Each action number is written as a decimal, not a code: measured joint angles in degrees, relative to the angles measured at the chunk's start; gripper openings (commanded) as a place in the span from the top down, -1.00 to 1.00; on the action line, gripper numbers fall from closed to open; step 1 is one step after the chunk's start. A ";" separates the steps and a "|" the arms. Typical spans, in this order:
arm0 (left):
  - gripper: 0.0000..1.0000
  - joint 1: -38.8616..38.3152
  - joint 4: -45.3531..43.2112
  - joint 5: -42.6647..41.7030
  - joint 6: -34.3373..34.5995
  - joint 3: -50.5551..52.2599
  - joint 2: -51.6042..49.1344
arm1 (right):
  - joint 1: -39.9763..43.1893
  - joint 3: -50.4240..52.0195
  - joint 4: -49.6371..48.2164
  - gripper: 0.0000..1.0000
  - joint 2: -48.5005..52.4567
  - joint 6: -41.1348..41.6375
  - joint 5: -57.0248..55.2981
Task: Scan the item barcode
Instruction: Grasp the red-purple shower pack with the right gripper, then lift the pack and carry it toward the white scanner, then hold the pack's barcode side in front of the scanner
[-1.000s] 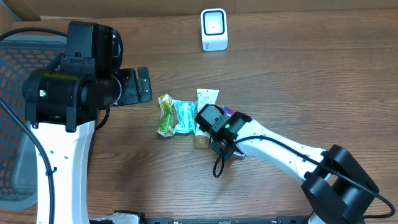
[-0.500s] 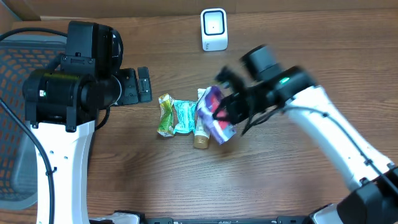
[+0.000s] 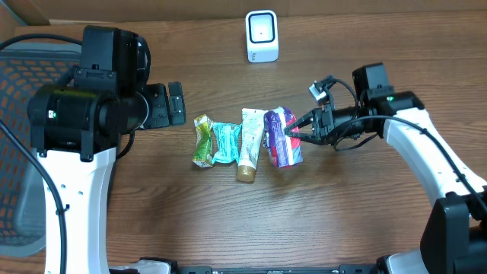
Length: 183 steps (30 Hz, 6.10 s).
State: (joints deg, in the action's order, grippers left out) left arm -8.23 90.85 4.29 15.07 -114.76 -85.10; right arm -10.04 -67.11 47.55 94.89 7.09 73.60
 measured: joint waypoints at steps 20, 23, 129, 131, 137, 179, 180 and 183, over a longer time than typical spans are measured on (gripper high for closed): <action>-0.99 0.00 -0.02 0.00 -0.02 0.00 0.00 | 0.22 12.09 -12.52 0.51 9.94 2.80 -5.92; -0.99 0.00 -0.02 0.00 -0.02 0.00 0.00 | 0.22 12.00 -12.52 0.35 9.94 3.34 -8.55; -0.99 0.00 0.00 0.02 0.00 0.00 0.00 | -3.39 -21.44 5.09 0.93 4.39 -4.72 -50.45; -0.99 0.00 0.00 0.00 -0.02 0.00 0.00 | -5.95 -21.84 4.00 0.93 1.25 -3.65 -54.12; -0.99 0.00 0.00 0.00 -0.02 0.00 0.00 | -10.69 -22.08 1.09 0.93 -6.29 -2.12 -59.47; -0.99 -0.02 0.00 0.00 0.00 0.02 0.00 | -17.09 -22.67 -83.54 0.92 34.80 -92.72 -103.41; -0.99 -0.02 0.00 0.00 0.00 0.02 0.00 | -17.00 -22.67 -83.58 0.93 35.32 -93.42 -103.43; -0.99 -0.02 0.00 0.00 0.00 0.02 0.00 | -16.61 -22.67 -83.69 0.93 35.95 -95.01 -103.45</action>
State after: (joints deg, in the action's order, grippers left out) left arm -8.25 90.85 4.29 15.07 -114.74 -85.10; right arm -26.65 -89.78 -36.14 130.85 -87.92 -29.85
